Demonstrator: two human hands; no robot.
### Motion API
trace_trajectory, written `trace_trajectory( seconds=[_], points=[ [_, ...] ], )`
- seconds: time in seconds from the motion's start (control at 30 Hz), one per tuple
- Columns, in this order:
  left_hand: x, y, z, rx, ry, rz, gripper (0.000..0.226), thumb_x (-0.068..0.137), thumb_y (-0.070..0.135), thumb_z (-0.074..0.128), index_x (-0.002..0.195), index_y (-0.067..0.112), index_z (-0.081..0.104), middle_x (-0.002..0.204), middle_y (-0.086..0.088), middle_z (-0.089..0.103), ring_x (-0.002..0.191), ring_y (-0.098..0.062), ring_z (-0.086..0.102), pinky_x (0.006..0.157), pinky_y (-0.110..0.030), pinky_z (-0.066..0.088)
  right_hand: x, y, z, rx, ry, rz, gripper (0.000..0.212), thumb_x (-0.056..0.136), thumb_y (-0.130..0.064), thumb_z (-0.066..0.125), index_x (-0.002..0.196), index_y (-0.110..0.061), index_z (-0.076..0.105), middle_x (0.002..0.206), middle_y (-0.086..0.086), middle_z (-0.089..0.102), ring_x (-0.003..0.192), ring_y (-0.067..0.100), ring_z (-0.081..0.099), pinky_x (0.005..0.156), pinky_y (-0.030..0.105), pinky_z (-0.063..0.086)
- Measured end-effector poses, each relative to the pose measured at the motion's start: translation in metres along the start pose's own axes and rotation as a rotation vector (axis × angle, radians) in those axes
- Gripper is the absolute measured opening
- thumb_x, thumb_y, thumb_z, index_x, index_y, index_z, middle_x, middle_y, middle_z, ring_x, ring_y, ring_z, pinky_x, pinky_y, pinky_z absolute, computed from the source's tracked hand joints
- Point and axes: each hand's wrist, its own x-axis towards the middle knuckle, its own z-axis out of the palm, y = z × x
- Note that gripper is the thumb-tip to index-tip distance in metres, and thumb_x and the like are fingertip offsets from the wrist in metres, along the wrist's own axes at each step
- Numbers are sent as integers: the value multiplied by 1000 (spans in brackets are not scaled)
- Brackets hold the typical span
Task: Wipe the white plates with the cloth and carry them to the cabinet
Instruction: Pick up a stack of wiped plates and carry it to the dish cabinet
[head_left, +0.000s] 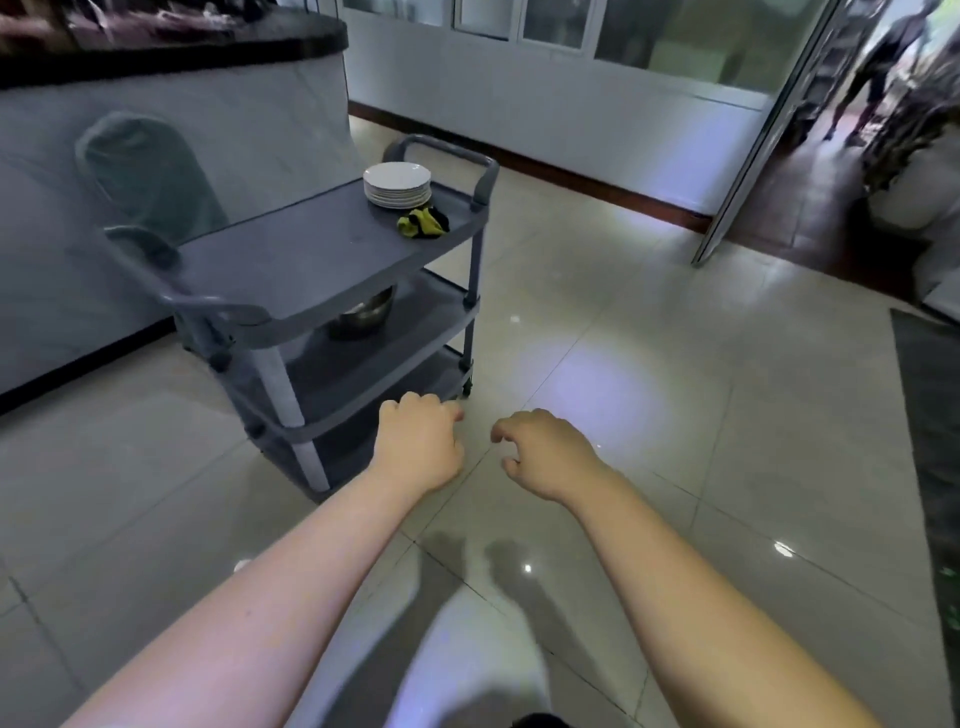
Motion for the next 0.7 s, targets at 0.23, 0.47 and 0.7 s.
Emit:
trace_trajectory(
  seconds=[0.23, 0.47, 0.7],
  points=[
    [186, -36, 36, -31, -48, -65, 32, 90, 33, 50, 121, 27, 57, 110, 1, 60, 104, -23, 53, 85, -37, 37, 183, 82, -10, 13, 16, -88, 34, 89, -22, 57, 123, -24, 58, 119, 2, 60, 109, 23, 50, 76, 31, 38],
    [371, -88, 38, -69, -10, -182, 27, 90, 34, 50, 114, 27, 59, 108, 1, 61, 102, -22, 53, 86, -38, 38, 384, 152, -54, -21, 43, -235, 25, 90, -17, 55, 115, -18, 62, 113, 3, 62, 104, 25, 55, 85, 33, 47],
    [528, -169, 33, -151, 38, -325, 31, 87, 29, 50, 116, 26, 61, 107, -1, 62, 104, -27, 53, 84, -38, 38, 572, 174, -87, 73, 41, -326, 26, 89, -17, 55, 113, -18, 63, 112, 3, 62, 105, 25, 56, 82, 36, 50]
  ],
)
